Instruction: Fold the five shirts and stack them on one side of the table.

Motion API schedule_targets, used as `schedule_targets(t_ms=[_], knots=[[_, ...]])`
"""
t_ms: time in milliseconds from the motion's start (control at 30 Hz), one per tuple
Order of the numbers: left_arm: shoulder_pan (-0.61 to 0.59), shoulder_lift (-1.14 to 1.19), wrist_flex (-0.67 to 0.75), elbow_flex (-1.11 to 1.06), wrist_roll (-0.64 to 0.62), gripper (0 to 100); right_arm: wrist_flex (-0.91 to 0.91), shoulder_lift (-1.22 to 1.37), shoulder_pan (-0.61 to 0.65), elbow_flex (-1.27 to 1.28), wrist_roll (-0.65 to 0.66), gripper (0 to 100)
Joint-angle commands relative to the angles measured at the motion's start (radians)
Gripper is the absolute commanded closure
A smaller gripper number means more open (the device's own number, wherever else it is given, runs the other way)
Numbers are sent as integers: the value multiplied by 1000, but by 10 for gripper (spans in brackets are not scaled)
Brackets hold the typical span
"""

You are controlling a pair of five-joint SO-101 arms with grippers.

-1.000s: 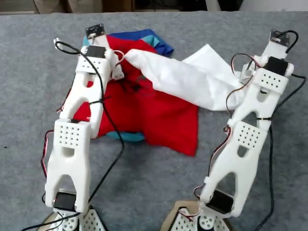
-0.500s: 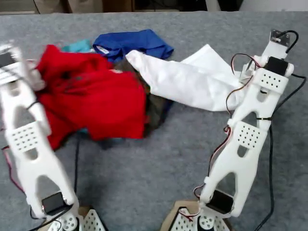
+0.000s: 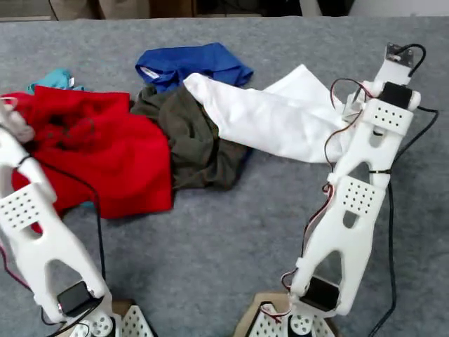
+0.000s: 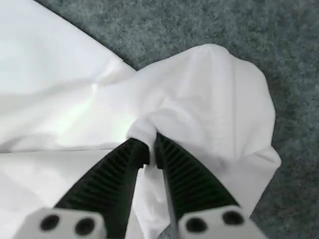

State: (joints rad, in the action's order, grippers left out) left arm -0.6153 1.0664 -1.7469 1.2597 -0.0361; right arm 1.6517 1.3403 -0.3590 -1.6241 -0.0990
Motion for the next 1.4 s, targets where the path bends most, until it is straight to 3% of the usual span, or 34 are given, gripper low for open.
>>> schedule_targets(t_ms=[0,67,300,467,800,1000,1267,1367], knots=[[84,-82,-14,-31,-98,718,-15,-1,18,-45,-3,993],[126,-128,-14,-48,-152,646,-15,1,19,-45,-3,993],[331,-249,-14,-58,-163,650,-21,1,8,-45,-8,993],[508,-262,2,-48,-175,648,-41,-2,-65,-44,-63,993],[703,-54,310,-49,-404,650,-91,-10,-252,-45,-184,993],[755,38,420,-49,-488,653,-91,-25,-277,-44,-189,993],[747,97,519,-49,-505,826,-91,-27,-275,-44,-187,993],[746,104,539,-48,-393,916,-91,-27,-275,-44,-186,993]])
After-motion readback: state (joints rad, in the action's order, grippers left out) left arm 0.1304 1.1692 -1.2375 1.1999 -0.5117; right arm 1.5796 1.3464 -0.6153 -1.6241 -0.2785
